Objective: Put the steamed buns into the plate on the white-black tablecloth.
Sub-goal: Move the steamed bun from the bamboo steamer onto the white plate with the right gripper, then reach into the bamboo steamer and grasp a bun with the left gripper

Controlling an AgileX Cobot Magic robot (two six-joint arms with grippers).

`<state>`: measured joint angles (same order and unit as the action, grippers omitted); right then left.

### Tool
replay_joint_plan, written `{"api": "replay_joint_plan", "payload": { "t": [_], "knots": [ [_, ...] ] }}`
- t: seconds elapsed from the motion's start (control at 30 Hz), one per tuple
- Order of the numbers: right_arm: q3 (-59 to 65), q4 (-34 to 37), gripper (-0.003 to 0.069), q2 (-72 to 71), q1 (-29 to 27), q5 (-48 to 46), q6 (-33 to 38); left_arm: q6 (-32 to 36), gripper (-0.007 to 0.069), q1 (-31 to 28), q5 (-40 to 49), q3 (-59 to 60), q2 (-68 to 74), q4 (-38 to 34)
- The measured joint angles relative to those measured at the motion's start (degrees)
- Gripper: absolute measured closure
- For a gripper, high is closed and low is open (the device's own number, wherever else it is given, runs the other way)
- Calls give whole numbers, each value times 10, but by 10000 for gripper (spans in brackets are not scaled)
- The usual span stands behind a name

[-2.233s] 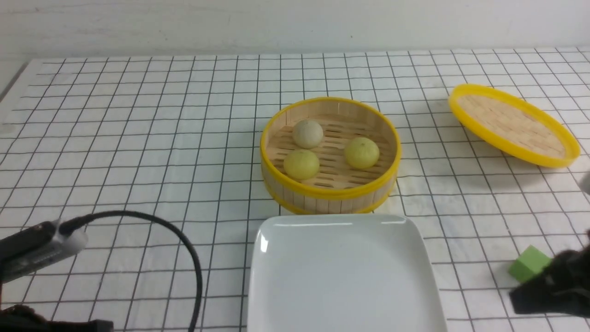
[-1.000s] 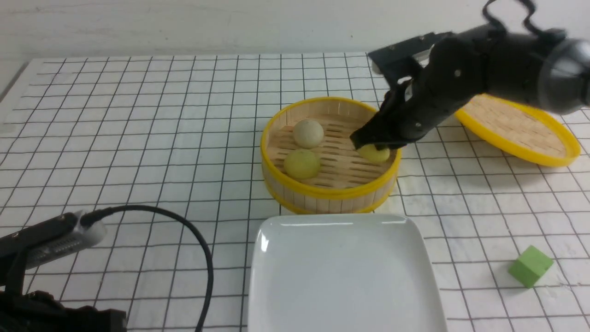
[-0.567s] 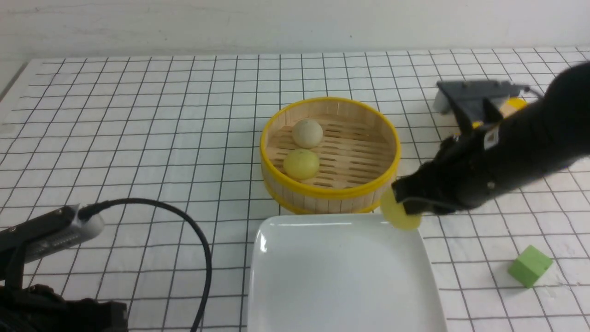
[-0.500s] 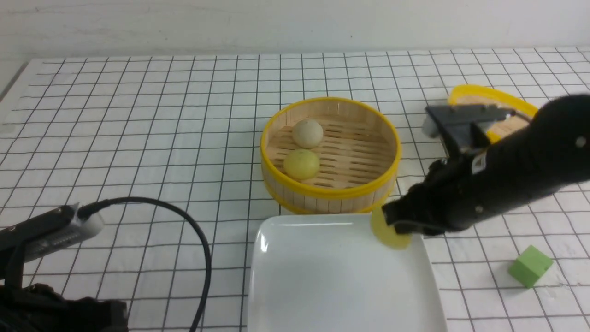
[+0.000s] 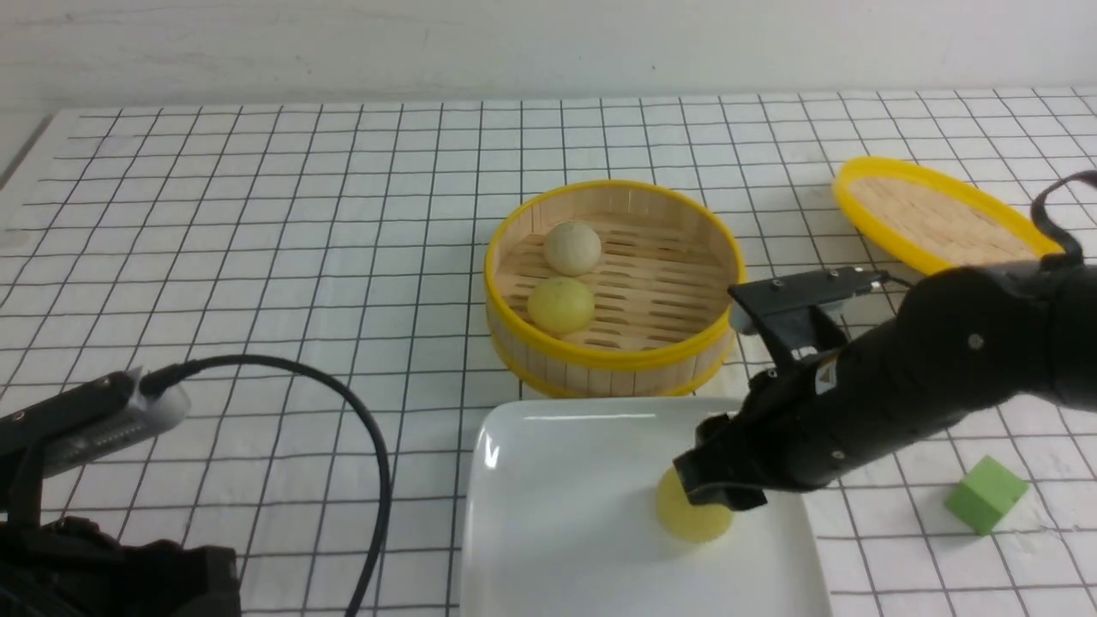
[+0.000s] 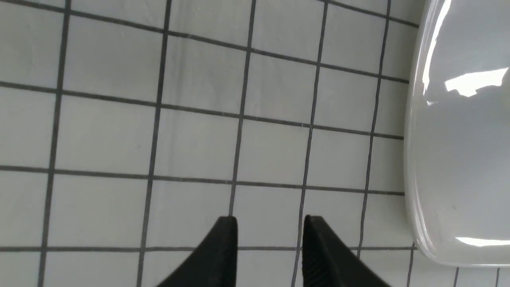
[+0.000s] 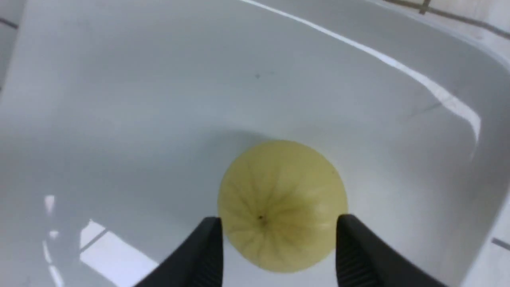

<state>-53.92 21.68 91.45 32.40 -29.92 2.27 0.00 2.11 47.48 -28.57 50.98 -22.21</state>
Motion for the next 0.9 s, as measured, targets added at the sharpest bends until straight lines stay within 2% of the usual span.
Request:
{"api": "replay_joint_plan", "payload": {
  "t": [0.07,0.17,0.2,0.27,0.33,0.37,0.43,0.67,0.77,0.9],
  "knots": [
    [-26,-15,279,-37,-15,-61,0,0,363,0,-10,0,0,-1],
    [-46,-34,386,-98,-34,-141,0,0,388,0,-23,0,1,-3],
    [-47,-44,442,-119,-42,-167,0,0,404,0,-25,0,5,-2],
    [-43,-78,588,-191,-53,-243,0,0,477,0,-27,-2,30,10],
    [-37,-91,635,-217,-54,-272,0,0,525,0,-24,-6,45,19],
    [-21,-108,669,-253,-55,-298,0,0,578,0,-16,-17,72,24],
    [6,-117,675,-305,-56,-321,0,11,617,0,6,-48,115,21],
    [109,-145,676,-424,-56,-327,0,87,622,7,49,-173,203,-61],
    [169,-178,676,-472,-56,-283,0,108,610,55,52,-250,249,-77],
    [225,-197,676,-510,-56,-210,0,105,557,131,41,-334,316,-71]
  ]
}}
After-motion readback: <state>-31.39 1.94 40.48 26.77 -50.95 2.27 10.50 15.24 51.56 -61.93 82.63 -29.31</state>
